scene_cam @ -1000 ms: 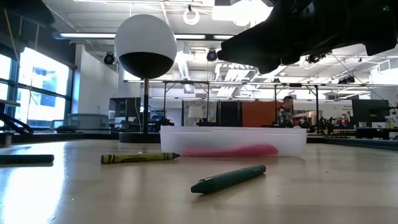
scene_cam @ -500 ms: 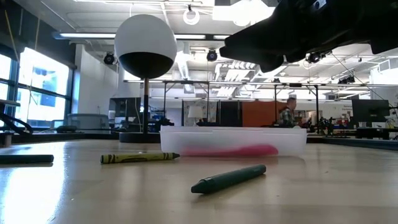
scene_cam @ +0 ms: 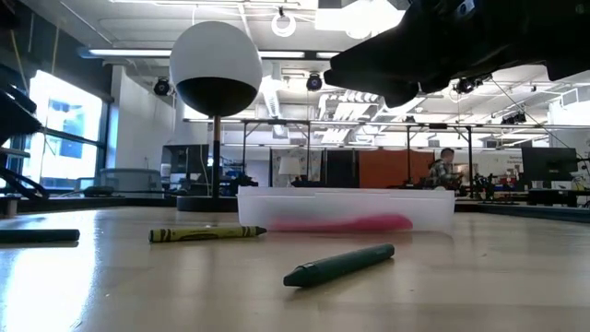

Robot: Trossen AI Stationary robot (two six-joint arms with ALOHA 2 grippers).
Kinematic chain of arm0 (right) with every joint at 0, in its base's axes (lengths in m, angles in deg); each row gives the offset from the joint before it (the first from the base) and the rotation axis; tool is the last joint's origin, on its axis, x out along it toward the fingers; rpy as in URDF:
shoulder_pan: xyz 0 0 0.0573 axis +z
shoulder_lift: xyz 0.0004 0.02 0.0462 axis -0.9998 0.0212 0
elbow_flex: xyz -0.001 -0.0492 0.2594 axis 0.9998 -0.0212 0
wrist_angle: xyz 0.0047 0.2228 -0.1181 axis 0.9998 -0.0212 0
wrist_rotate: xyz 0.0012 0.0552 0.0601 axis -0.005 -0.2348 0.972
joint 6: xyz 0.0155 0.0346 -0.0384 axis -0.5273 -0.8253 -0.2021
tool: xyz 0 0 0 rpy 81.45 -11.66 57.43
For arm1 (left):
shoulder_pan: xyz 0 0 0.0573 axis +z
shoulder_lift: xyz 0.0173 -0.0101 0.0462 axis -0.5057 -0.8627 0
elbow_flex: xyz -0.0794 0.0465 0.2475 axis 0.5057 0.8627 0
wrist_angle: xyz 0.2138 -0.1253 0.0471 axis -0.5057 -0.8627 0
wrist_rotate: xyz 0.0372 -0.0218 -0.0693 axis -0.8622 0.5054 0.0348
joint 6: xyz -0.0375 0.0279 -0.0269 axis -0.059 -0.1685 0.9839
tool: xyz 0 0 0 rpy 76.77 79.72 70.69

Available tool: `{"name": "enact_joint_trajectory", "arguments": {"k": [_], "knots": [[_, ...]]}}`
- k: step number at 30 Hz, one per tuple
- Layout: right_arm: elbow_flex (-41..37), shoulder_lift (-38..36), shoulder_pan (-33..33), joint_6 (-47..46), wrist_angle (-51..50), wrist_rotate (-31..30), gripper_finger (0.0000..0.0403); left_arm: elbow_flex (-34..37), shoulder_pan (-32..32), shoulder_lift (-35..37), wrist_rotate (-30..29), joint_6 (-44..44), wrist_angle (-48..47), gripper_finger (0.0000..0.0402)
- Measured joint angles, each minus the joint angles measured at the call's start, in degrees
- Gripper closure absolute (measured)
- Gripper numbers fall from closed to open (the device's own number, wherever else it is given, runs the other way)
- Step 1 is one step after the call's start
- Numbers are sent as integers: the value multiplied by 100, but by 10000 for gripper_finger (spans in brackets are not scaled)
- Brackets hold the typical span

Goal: Pick & place school supplies into a supply box
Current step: Put the green crayon into the pink supply box

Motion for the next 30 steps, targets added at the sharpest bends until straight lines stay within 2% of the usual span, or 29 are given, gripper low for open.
{"name": "enact_joint_trajectory", "arguments": {"k": [8, 16, 23, 26, 30], "knots": [[0, 0, 0, 6, 4, 2, 284, 2, 966, -2, 1037, -668, -15, 339], [0, 0, 2, 6, -43, 4, 284, -29, 1028, -4, 1263, -955, 59, 339], [0, 0, 0, 8, -84, 7, 284, -172, 1030, -4, 1934, -1122, 24, 339], [0, 0, 4, 8, -84, 7, 284, -177, 1030, -7, 1859, -1066, 27, 339], [0, 0, 4, 7, -84, 7, 284, -179, 1034, -7, 1236, -830, 22, 339]]}}
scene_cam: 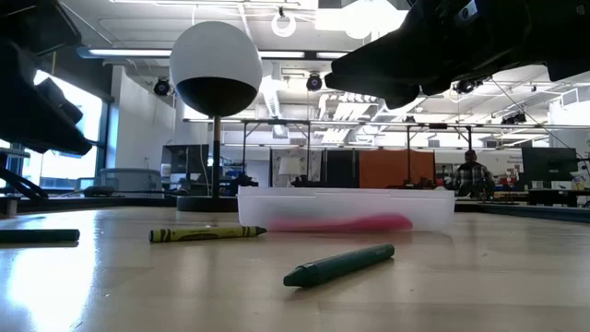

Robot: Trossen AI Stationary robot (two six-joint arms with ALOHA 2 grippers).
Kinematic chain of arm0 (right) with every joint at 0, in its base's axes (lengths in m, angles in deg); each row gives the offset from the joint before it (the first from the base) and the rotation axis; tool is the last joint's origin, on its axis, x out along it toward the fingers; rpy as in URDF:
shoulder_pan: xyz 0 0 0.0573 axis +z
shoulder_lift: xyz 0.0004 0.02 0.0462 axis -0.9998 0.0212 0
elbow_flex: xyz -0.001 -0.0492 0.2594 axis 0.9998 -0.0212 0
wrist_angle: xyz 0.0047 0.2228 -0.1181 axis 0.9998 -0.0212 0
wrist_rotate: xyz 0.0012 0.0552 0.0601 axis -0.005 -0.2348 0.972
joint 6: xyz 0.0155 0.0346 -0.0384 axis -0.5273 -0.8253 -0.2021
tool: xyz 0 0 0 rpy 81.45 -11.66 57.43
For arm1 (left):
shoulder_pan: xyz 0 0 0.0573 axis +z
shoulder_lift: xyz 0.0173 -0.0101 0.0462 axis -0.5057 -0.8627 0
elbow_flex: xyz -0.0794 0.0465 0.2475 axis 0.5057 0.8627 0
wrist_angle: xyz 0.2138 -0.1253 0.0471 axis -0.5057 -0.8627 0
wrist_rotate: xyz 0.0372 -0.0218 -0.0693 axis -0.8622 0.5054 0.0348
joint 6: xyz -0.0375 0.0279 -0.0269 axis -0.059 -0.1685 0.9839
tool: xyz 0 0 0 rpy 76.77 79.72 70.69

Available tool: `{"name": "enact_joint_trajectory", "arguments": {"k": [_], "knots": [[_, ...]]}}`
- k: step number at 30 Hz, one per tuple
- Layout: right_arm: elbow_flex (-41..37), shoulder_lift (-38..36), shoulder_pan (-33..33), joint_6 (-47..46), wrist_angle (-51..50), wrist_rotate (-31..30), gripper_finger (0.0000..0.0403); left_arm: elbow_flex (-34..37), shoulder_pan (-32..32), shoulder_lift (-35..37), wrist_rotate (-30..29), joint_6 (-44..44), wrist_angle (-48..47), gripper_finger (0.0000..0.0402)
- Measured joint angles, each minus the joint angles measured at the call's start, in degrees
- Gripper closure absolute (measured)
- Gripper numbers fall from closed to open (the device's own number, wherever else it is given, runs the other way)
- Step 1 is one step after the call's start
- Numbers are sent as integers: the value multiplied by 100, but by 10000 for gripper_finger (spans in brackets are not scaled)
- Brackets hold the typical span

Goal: Pick & place school supplies into a supply box
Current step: Put the green crayon into the pink supply box

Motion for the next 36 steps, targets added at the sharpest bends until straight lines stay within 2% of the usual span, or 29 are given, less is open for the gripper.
{"name": "enact_joint_trajectory", "arguments": {"k": [36], "knots": [[0, 0, 2, 6, 0, 2, 284, -4, 0, -29, -122, -136, 4, 339]]}}
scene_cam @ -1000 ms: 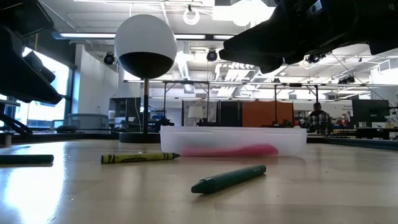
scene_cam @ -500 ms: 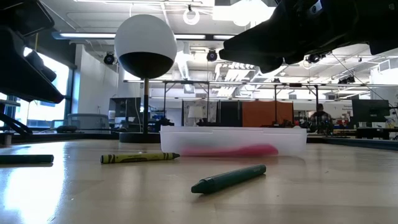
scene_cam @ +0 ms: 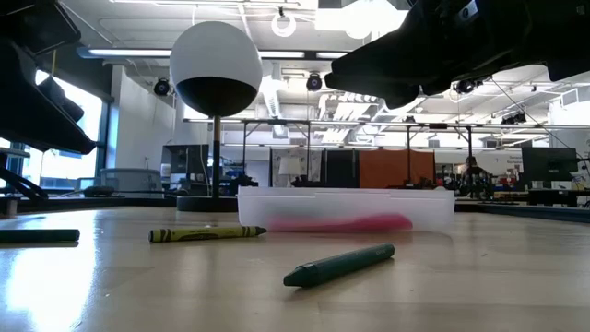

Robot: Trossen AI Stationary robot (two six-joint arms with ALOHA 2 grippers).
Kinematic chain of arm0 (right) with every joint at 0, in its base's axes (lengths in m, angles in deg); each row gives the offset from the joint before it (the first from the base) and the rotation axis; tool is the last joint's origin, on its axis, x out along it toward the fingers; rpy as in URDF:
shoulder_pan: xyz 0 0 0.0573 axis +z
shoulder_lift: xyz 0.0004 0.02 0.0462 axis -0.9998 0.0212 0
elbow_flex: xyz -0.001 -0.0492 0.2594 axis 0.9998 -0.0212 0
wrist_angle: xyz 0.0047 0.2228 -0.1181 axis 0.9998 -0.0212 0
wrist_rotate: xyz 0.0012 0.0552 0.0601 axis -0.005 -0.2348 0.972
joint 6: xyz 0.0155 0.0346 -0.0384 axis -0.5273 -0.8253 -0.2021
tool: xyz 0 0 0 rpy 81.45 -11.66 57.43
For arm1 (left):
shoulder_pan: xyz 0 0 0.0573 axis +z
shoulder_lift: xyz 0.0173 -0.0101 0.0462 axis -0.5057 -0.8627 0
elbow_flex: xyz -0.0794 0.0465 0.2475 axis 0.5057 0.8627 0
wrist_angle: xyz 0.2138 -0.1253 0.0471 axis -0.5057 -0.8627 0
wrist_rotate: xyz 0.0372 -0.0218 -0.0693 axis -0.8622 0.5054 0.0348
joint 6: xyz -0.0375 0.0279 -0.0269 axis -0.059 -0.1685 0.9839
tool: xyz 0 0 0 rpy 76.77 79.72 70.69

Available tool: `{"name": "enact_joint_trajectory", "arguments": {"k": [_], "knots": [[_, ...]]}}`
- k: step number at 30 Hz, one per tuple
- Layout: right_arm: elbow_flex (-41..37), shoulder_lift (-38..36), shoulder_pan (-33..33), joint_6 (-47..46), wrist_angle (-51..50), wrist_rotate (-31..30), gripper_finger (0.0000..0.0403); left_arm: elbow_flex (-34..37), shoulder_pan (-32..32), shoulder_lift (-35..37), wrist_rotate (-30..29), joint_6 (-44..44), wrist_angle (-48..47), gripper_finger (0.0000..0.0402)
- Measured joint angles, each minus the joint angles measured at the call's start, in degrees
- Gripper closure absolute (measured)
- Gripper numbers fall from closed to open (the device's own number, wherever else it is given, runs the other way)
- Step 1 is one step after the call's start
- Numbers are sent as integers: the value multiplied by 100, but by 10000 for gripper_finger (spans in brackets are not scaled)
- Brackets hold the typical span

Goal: Pick & place school supplies into a supply box
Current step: Put the green crayon into the pink supply box

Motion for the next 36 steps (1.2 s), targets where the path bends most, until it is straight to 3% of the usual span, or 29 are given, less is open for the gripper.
{"name": "enact_joint_trajectory", "arguments": {"k": [7, 13, 19, 24, 36], "knots": [[0, 0, 0, 0, -2, 0, 284, -1, 0, -30, -8, 0, -52, 329], [0, 0, 0, 0, -2, 0, 284, -1, 0, -30, -154, 0, -175, 254], [0, 0, 0, -2, 0, 0, 284, -1, -4, -204, 287, 187, 221, 203], [0, 0, -1, -2, -2, 0, 284, -7, -4, -772, 451, 0, 789, 205], [0, 0, 0, -2, -21, 2, 284, -9, -15, -1878, 39, 532, 1184, 236]]}}
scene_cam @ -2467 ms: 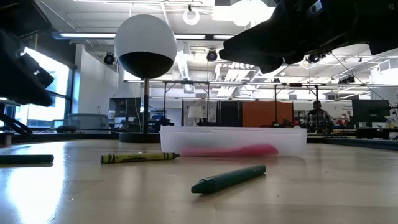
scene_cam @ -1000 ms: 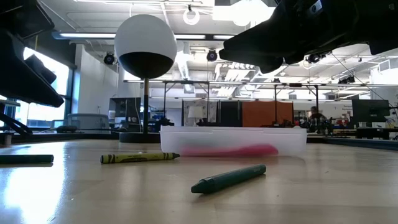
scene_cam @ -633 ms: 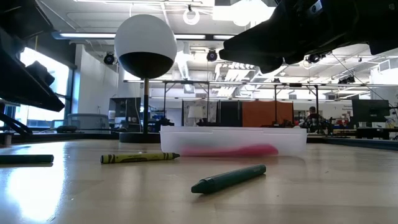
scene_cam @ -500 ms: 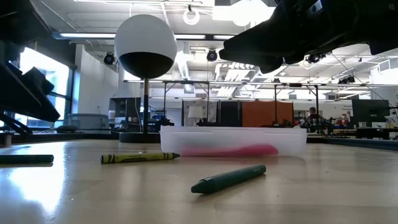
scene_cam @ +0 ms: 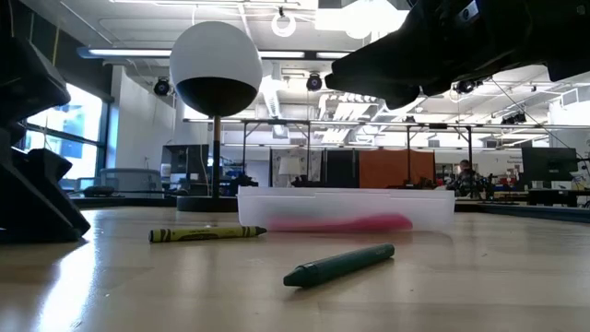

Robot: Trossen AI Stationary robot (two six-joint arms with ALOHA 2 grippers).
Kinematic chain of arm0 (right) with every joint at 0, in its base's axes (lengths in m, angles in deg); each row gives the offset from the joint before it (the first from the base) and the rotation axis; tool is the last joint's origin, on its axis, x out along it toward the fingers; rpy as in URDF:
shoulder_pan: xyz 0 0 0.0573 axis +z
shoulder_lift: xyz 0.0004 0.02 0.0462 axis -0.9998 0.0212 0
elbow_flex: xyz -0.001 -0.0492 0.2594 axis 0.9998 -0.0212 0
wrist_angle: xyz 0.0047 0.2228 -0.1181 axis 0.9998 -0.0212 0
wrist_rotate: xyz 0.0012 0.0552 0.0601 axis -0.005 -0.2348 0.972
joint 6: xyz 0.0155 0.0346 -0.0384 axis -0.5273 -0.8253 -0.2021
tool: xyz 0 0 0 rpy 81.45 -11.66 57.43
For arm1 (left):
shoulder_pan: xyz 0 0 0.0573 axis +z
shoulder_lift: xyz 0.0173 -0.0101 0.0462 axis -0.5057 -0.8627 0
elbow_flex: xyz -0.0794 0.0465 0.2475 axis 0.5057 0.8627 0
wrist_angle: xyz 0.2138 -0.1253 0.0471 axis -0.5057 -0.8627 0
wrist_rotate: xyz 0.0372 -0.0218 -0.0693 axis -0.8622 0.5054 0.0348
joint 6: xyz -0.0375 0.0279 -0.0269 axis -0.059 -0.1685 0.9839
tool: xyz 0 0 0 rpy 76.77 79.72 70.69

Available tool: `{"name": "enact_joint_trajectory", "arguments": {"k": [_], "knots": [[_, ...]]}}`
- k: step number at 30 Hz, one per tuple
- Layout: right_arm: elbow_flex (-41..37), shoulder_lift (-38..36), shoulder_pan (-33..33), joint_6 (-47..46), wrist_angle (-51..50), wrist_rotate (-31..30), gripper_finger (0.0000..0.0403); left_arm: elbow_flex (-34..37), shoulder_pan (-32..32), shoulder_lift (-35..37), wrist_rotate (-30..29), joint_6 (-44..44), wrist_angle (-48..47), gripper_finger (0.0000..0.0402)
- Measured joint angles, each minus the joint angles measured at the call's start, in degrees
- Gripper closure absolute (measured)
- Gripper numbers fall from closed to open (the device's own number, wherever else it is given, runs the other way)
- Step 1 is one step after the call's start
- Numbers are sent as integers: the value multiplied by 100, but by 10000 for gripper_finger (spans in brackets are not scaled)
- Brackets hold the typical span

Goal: Pick & place school supplies into a supply box
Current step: Put the green crayon into the pink supply box

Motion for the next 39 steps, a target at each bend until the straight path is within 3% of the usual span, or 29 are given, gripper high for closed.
{"name": "enact_joint_trajectory", "arguments": {"k": [13, 20, 29, 35, 39], "knots": [[0, 0, 0, 0, 3, -2, 284, -40, -209, -1327, -1149, 808, 546, 270], [0, 0, -2, -2, -3, -2, 284, -31, -607, -1437, -1324, 874, 533, 297], [-2, 0, 0, 581, -8, 0, 284, -31, -444, -1437, -1457, 983, 398, 361], [-2, 0, -2, 647, -21, 0, 284, -39, -306, -1332, -1851, -197, 1558, 364], [-2, 0, -41, 972, 34, 13, 284, -308, 158, -851, -1330, -1290, 1964, 360]]}}
